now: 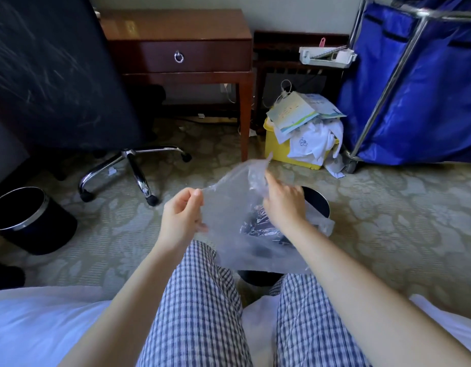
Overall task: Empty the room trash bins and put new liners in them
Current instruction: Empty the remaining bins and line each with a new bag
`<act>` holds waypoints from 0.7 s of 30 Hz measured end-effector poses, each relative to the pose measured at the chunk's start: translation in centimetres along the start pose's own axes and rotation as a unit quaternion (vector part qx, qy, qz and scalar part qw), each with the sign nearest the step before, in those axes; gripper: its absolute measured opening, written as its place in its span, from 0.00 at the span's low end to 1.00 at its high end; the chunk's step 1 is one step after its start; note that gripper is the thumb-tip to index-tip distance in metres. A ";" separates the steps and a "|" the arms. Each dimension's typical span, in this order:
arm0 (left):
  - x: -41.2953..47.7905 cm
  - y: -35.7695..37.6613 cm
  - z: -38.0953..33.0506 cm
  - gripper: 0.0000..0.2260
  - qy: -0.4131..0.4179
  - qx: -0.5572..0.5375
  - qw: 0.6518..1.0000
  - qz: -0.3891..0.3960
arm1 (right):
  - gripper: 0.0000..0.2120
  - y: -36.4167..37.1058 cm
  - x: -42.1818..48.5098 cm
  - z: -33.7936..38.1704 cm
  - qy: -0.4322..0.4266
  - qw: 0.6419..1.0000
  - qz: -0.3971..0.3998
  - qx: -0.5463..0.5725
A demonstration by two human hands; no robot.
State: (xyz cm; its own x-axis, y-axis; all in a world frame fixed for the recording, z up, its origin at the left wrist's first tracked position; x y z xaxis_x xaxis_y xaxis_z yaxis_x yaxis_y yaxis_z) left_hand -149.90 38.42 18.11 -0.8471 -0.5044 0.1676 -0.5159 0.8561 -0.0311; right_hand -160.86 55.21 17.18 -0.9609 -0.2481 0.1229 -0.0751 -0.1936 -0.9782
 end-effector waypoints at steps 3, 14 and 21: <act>1.1 -3.2 1.8 0.14 -0.061 0.014 0.991 -0.121 | 0.10 0.4 0.5 -2.3 0.026 0.999 0.031 0.017; 3.0 -6.7 3.6 0.14 -0.118 0.115 0.957 -0.240 | 0.10 -0.7 1.8 -10.1 0.182 0.981 0.071 0.001; 2.8 -1.3 1.9 0.15 -0.076 0.054 0.993 -0.067 | 0.51 -1.5 0.4 -3.1 -0.070 0.986 0.148 0.034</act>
State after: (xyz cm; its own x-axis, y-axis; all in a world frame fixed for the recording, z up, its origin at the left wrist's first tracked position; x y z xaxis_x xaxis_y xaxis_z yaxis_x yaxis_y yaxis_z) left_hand -151.86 35.66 16.75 -0.7747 -0.6318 0.0262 -0.6296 0.7668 -0.1254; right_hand -161.98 58.37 18.21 -0.8916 -0.4307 -0.1399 0.2262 -0.1557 -0.9616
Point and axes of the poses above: each hand's wrist, its own x-axis towards the middle knuckle, its own y-axis out of the palm, z = x × y, the point moved 4 cm from there along x, towards the middle knuckle, and after that the axes turned 8 degrees about y, right-handed, at the moved point
